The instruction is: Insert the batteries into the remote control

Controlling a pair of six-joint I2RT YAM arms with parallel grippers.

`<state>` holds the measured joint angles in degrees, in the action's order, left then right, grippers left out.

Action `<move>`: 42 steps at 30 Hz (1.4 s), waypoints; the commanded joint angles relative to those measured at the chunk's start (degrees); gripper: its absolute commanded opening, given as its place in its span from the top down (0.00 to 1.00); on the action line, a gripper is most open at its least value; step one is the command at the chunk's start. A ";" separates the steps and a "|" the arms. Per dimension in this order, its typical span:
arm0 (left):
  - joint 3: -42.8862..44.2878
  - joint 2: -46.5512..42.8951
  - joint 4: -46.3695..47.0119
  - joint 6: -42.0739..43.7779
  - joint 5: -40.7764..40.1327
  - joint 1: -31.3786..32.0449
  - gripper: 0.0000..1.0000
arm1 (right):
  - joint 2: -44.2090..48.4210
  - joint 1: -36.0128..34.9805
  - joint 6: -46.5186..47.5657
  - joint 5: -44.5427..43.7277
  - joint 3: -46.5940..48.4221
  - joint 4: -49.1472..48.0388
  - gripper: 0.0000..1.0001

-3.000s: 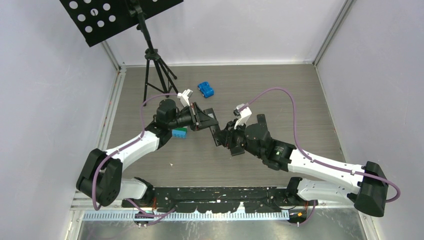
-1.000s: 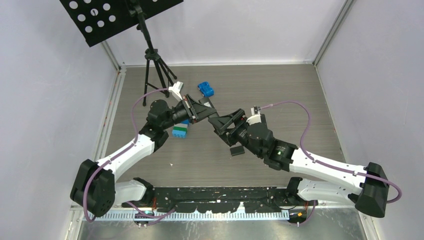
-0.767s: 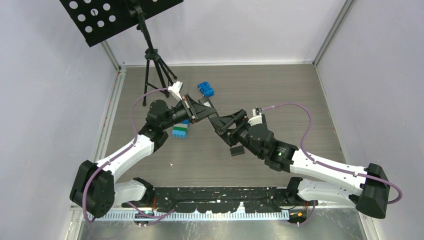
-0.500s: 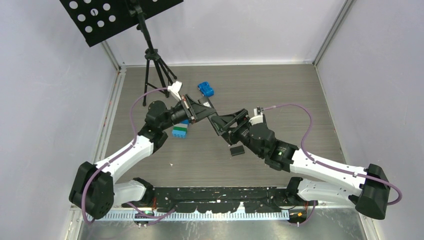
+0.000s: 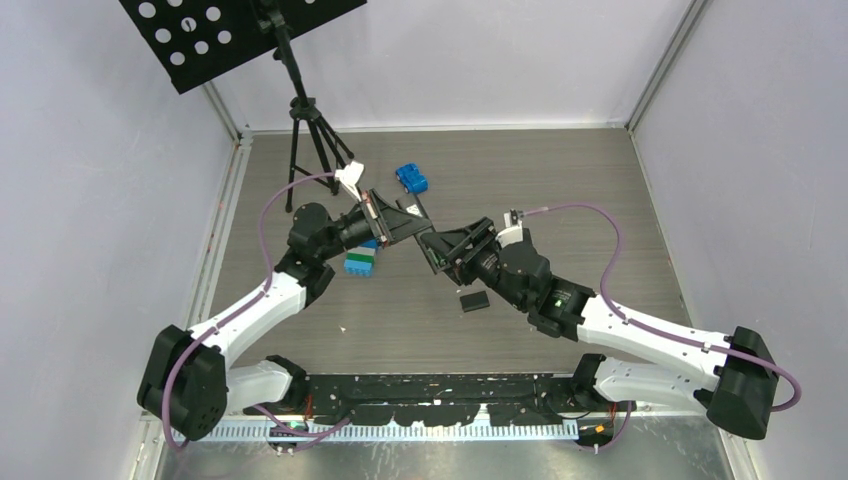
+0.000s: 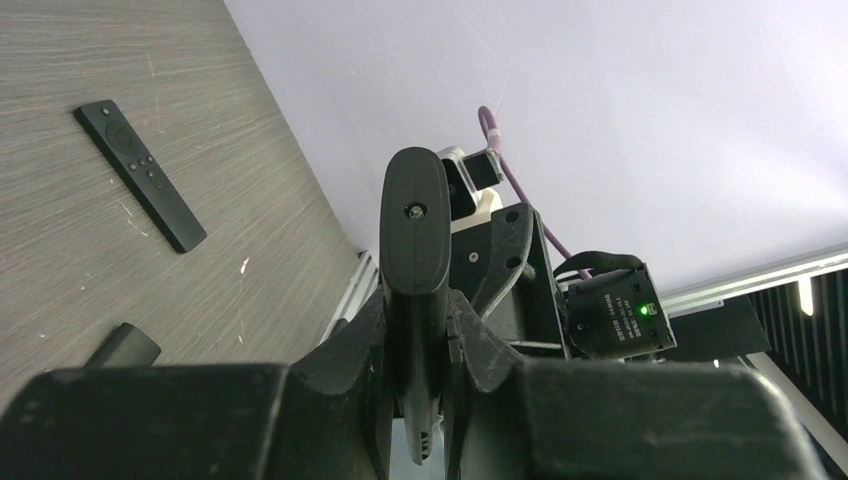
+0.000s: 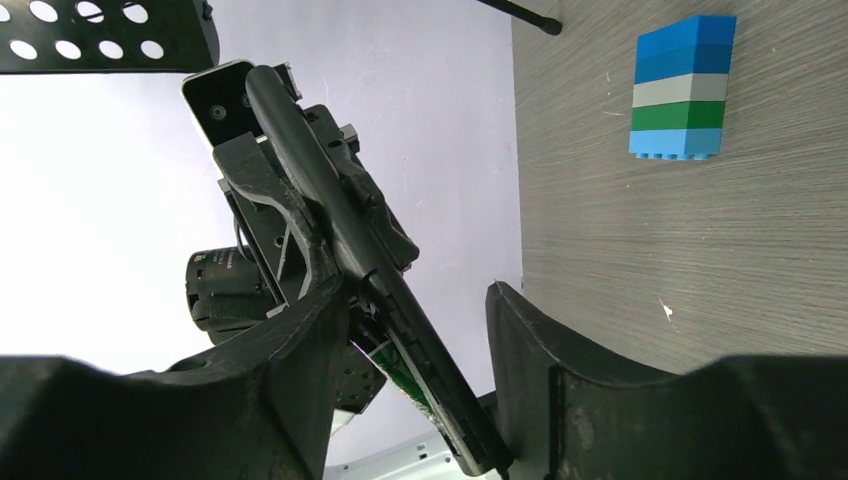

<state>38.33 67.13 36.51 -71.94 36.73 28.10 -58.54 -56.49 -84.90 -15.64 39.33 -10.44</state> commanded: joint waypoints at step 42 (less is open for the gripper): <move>4.39 -6.51 -8.89 3.18 7.04 -0.15 1.00 | 6.59 0.41 26.74 11.41 -6.48 -10.68 0.75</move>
<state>40.25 62.41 26.68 -69.60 41.69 27.79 -51.29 -56.03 -61.30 -3.29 30.06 -23.40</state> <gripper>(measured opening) 0.187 0.306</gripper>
